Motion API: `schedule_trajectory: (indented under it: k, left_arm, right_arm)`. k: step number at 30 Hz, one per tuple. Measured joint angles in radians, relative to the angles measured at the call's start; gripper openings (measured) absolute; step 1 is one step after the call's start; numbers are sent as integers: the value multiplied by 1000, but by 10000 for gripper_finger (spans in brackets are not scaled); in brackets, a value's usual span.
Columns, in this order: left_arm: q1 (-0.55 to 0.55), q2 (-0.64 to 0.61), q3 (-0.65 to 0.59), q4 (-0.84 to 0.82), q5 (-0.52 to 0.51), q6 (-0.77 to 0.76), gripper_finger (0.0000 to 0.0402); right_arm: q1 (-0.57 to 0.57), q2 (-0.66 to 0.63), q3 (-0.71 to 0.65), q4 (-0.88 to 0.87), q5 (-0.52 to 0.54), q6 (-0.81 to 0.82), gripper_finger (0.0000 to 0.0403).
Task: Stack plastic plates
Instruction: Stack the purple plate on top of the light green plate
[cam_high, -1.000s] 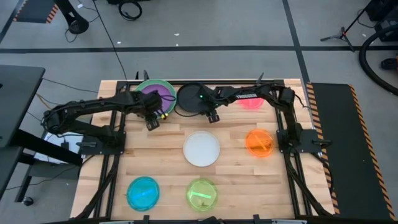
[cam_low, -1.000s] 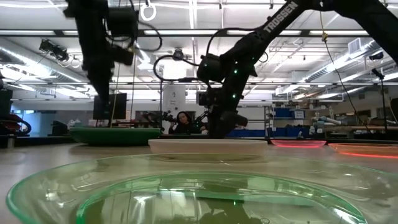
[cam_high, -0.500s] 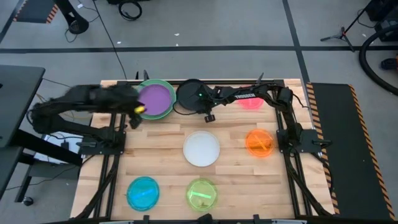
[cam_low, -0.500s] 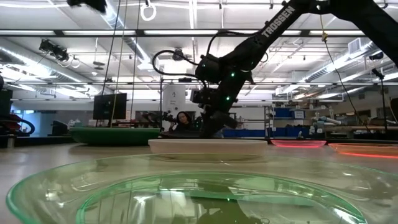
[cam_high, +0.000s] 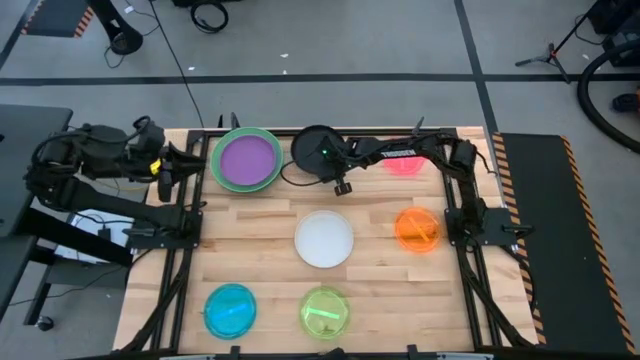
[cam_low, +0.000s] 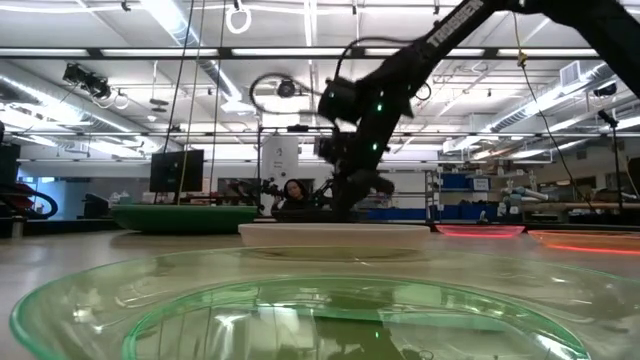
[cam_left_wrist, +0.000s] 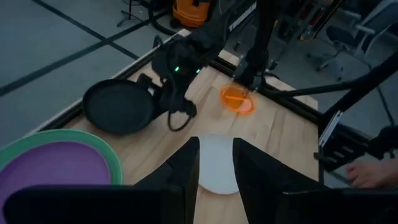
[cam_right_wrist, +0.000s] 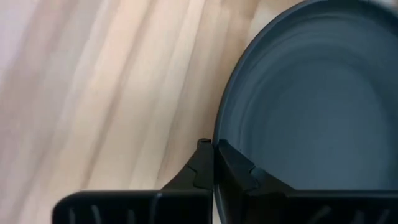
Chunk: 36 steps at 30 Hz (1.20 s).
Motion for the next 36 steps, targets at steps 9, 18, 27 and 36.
schedule_trajectory:
  k: [9,18,27,36]
  left_arm:
    - [1,10,-2,7,-135,86,103]
    - [17,9,-2,371,-158,301,102]
    - [17,9,-1,540,-160,453,102]
    - [17,15,-2,540,-188,454,102]
  right_arm:
    - [50,-86,70,-16,26,-6,10]
    - [123,196,547,-63,-88,37,10]
    - [137,504,945,-52,-82,186,10]
    - [147,560,912,36,-192,342,10]
